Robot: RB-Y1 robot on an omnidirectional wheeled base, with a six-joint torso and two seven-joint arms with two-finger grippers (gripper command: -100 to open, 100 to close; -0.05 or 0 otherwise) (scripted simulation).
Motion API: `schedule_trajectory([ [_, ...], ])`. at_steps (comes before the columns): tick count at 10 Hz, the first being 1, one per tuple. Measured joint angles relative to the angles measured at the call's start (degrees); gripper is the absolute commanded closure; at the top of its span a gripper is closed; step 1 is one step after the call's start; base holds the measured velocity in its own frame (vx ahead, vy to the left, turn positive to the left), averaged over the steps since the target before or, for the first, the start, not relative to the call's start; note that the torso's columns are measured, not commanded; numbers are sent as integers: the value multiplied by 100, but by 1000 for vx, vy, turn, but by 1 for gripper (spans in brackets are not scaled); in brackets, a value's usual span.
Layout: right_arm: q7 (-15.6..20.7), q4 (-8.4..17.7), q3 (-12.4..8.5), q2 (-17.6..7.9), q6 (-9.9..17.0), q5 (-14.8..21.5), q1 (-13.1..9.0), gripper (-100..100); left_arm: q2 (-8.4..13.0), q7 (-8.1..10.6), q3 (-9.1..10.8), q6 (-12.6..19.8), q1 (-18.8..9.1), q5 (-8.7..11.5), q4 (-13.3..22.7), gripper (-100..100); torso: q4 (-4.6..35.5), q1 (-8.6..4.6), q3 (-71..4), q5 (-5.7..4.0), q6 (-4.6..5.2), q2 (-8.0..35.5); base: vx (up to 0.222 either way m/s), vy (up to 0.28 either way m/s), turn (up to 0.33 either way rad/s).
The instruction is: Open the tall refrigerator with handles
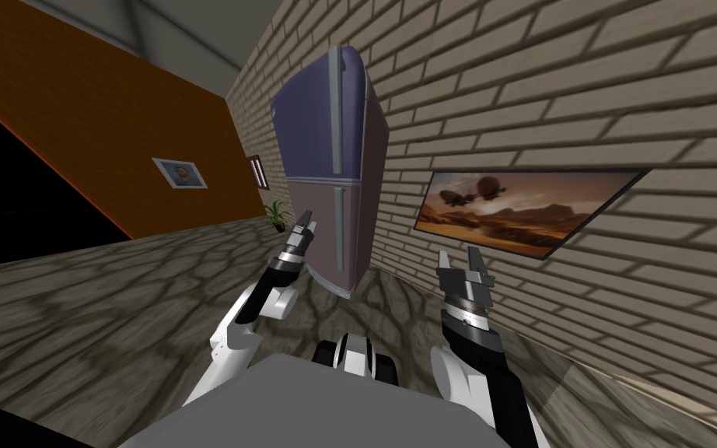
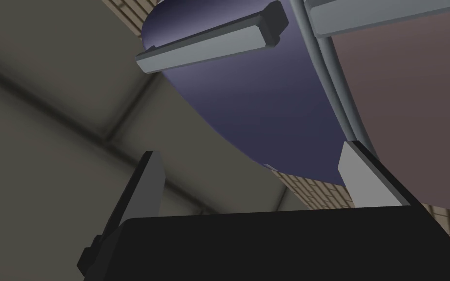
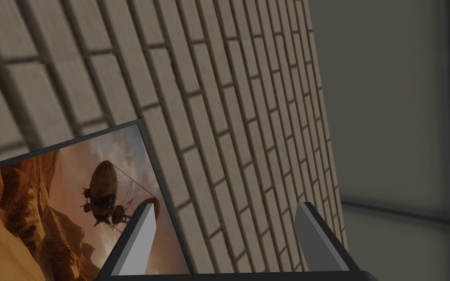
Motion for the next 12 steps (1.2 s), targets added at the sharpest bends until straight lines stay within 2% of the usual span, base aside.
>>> schedule_trajectory([
  [7,0,0,0,0,0,0,0,0,-18,-112,18,950,-825,-116,-152,-100,1,0,1,0,1,-1,64,18,-23],
  [12,0,0,0,0,0,0,0,0,45,-180,50,1620,-1408,-186,-213,-100,0,4,1,1,0,1,63,18,-19],
])
